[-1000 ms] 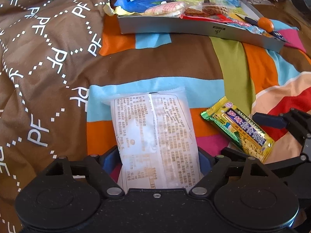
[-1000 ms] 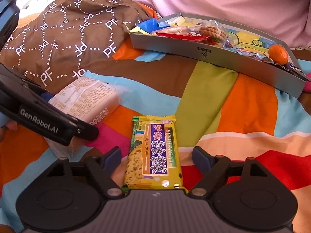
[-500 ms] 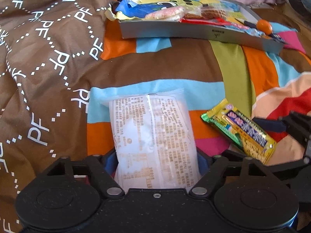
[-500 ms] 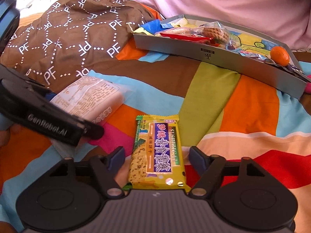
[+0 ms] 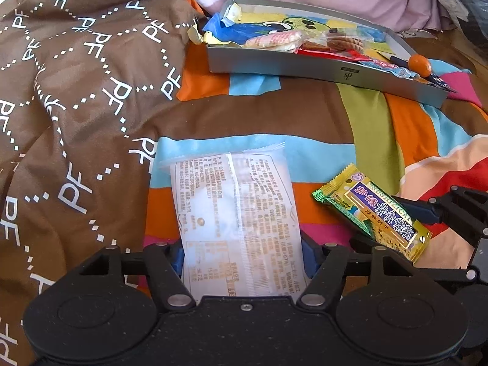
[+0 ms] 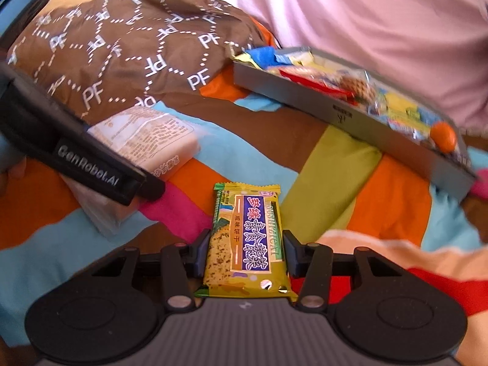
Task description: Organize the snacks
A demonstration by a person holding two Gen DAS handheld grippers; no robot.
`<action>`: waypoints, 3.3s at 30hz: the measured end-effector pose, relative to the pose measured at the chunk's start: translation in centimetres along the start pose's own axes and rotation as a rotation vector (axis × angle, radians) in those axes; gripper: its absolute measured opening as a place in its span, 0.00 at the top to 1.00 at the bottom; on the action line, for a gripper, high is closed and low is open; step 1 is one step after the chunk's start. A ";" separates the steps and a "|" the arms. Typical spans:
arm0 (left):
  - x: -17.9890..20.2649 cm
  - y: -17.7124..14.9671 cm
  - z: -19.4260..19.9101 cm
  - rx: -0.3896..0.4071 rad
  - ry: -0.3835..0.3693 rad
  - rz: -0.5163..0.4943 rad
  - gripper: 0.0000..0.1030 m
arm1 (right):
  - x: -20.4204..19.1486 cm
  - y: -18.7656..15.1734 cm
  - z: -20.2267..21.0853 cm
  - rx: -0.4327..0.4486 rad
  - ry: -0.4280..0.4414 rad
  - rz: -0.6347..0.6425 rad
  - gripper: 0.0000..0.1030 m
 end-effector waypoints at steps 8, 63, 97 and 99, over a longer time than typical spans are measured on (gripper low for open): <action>-0.4 0.2 0.5 0.033 0.014 0.030 0.34 | -2.0 -0.2 0.5 0.081 -0.075 0.234 0.50; 14.0 23.0 -12.9 0.017 -0.076 -0.090 0.27 | 21.8 4.9 -3.0 0.279 -0.419 -0.391 0.48; 10.2 22.6 -8.4 0.209 0.014 0.054 0.01 | 20.0 6.6 -0.2 0.398 -0.438 -0.413 0.00; 9.9 22.4 -8.0 0.207 0.017 0.061 0.01 | 19.9 6.7 0.1 0.401 -0.444 -0.411 0.00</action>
Point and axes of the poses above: each gripper's, at about its wrist camera, not at the fingertips, and z roughly against the way its jaws point, x to its right, y to its top, the point moved 1 cm from there along -z, roughly the way its jaws point, and after that the axes turned 12 degrees about x, right-handed, at the moved point
